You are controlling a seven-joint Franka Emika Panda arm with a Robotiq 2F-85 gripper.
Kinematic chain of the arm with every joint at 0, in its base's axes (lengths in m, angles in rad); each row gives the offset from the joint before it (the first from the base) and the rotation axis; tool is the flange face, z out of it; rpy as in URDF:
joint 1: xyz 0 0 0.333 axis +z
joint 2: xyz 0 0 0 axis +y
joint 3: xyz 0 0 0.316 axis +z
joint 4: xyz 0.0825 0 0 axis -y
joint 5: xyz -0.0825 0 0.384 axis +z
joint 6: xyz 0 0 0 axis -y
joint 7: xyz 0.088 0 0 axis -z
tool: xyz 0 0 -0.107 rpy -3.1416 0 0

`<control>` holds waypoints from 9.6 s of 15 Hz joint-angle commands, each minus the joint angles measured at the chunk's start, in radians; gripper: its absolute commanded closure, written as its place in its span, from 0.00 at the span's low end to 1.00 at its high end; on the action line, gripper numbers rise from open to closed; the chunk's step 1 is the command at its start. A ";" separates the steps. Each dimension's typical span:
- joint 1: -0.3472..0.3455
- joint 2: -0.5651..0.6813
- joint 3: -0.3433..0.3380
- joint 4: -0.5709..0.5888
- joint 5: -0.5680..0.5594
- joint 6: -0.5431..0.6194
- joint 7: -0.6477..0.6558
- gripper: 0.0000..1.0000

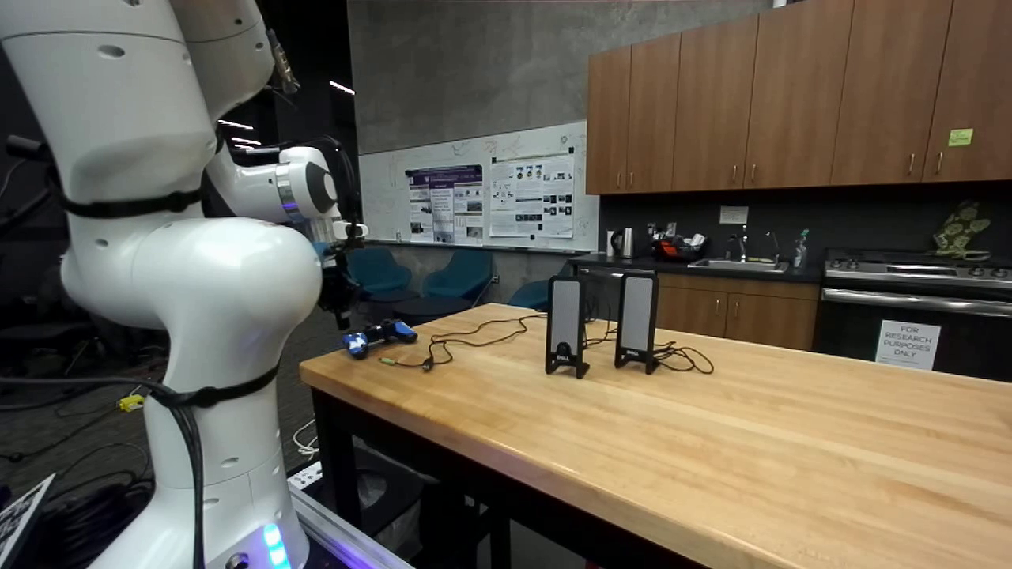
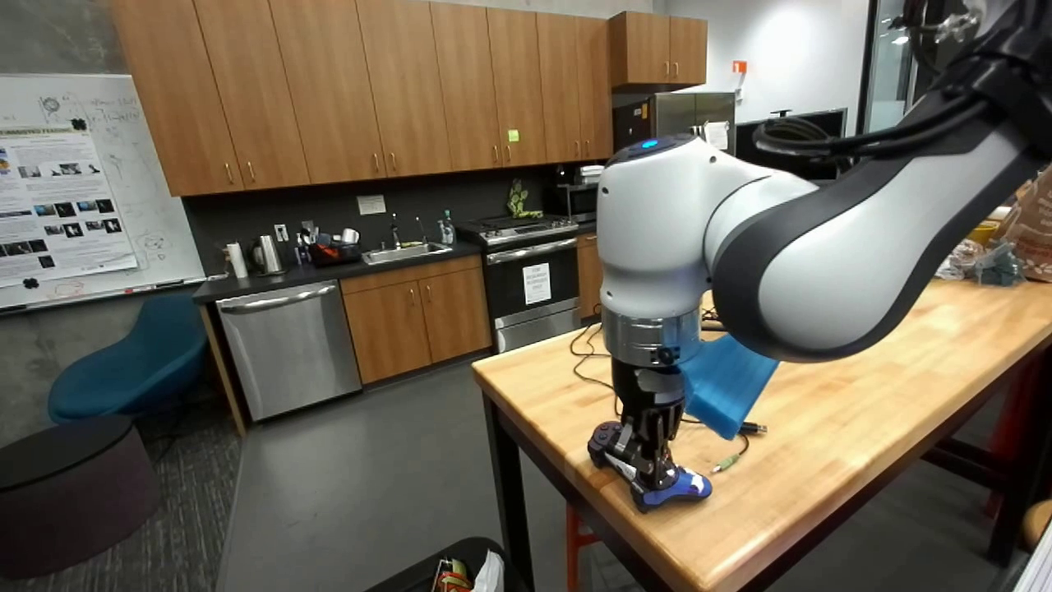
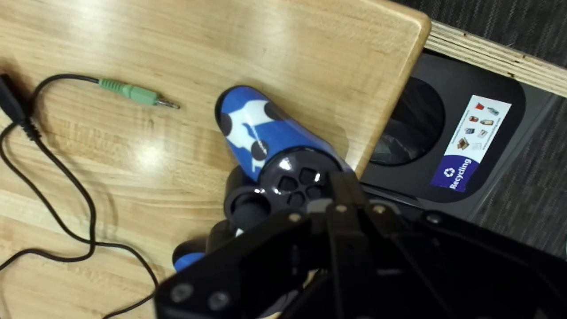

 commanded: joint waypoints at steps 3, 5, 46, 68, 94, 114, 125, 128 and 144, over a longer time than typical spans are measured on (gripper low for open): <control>-0.025 0.008 -0.005 0.012 -0.027 0.009 -0.010 1.00; -0.031 0.015 -0.006 0.016 -0.032 0.009 -0.012 1.00; -0.071 0.155 -0.055 0.172 -0.184 0.014 -0.001 1.00; -0.050 0.235 -0.118 0.247 -0.220 -0.017 0.006 1.00; -0.047 0.238 -0.121 0.260 -0.201 -0.097 -0.009 1.00; -0.054 0.097 -0.126 0.195 -0.154 -0.091 0.002 0.64; -0.054 0.029 -0.097 0.108 0.016 -0.096 0.071 0.00; -0.056 0.057 -0.099 0.096 0.040 -0.063 0.066 0.00; -0.059 0.187 -0.113 0.105 0.025 0.034 0.091 0.28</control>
